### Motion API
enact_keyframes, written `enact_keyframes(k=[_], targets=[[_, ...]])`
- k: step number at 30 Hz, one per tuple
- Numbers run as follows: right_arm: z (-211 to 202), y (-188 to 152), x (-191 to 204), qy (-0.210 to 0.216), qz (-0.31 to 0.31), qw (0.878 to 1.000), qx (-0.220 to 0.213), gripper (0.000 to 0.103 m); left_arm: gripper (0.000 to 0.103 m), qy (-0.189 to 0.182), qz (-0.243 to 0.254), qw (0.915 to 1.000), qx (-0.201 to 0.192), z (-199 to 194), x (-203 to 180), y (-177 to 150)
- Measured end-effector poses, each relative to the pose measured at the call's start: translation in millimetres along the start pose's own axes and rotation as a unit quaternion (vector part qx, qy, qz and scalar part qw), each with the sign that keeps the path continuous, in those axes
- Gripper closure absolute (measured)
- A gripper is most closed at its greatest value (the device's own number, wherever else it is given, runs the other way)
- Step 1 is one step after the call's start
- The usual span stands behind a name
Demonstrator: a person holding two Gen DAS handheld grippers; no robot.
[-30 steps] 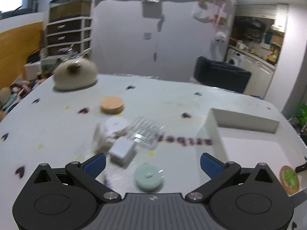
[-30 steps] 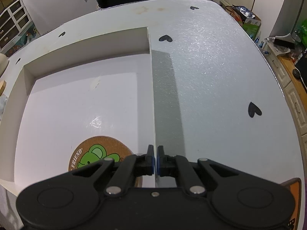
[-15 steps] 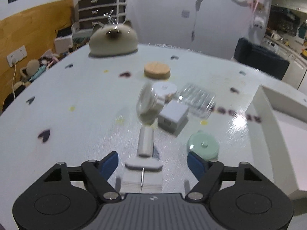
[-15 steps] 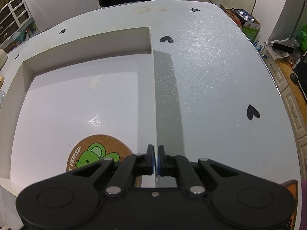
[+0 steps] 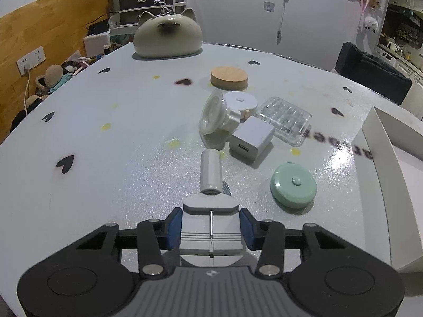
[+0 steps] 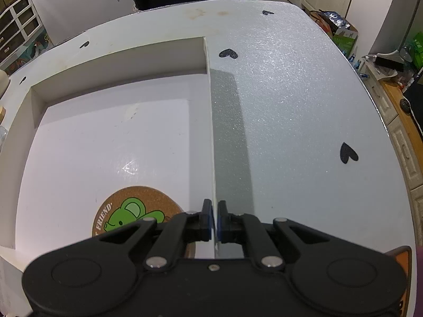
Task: Organize rigid objects
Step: 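Grasp the white plastic pin tool with the left tool, then carry the pin tool into the tray beside the coaster and release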
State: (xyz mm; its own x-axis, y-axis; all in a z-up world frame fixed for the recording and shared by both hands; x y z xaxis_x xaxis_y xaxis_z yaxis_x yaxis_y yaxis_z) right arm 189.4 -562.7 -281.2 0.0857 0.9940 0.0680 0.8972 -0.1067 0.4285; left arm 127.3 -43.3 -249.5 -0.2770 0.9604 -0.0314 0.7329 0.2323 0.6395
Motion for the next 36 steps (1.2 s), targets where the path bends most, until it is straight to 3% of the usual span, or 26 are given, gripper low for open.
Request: enact_keyframes(k=[11, 16, 24, 30, 36], targets=[[0.6, -0.2, -0.7, 0.003, 0.001, 1.0, -0.002, 0.099, 0.056, -0.002, -0.023, 0.9997, -0.012, -11.0, 3.5, 8.3], [0.5, -0.6, -0.7, 0.004, 0.002, 1.0, -0.002, 0.099, 0.056, -0.039, -0.025, 0.9979, -0.046, -34.3, -14.9, 33.7], [0.2, 0.1, -0.6, 0.004, 0.003, 1.0, -0.002, 0.099, 0.056, -0.166, 0.022, 0.9838, -0.064, -59.5, -108.6, 62.5], [0.6, 0.1, -1.3, 0.005, 0.006, 1.0, -0.002, 0.099, 0.056, -0.24, 0.082, 0.967, -0.021, -54.6, -195.8, 54.5], [0.9, 0.0, -2.1, 0.005, 0.011, 1.0, -0.002, 0.099, 0.056, -0.28, 0.141, 0.9492, 0.031, -45.6, -262.1, 32.0]])
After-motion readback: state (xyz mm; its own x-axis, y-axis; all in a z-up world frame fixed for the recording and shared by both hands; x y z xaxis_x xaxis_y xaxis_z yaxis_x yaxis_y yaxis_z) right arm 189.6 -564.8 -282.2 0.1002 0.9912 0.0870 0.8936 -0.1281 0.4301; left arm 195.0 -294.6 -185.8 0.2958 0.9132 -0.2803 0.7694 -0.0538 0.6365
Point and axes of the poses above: each gripper's, at about its wrist camera, not at the fingertips, and z roughly the way its jaws point, x to its left, y to its top, the point moved 10 cm from there along z, roughly the way its jaws point, and after that the axes turned 1 degree about -z, right-handed, at the moved point
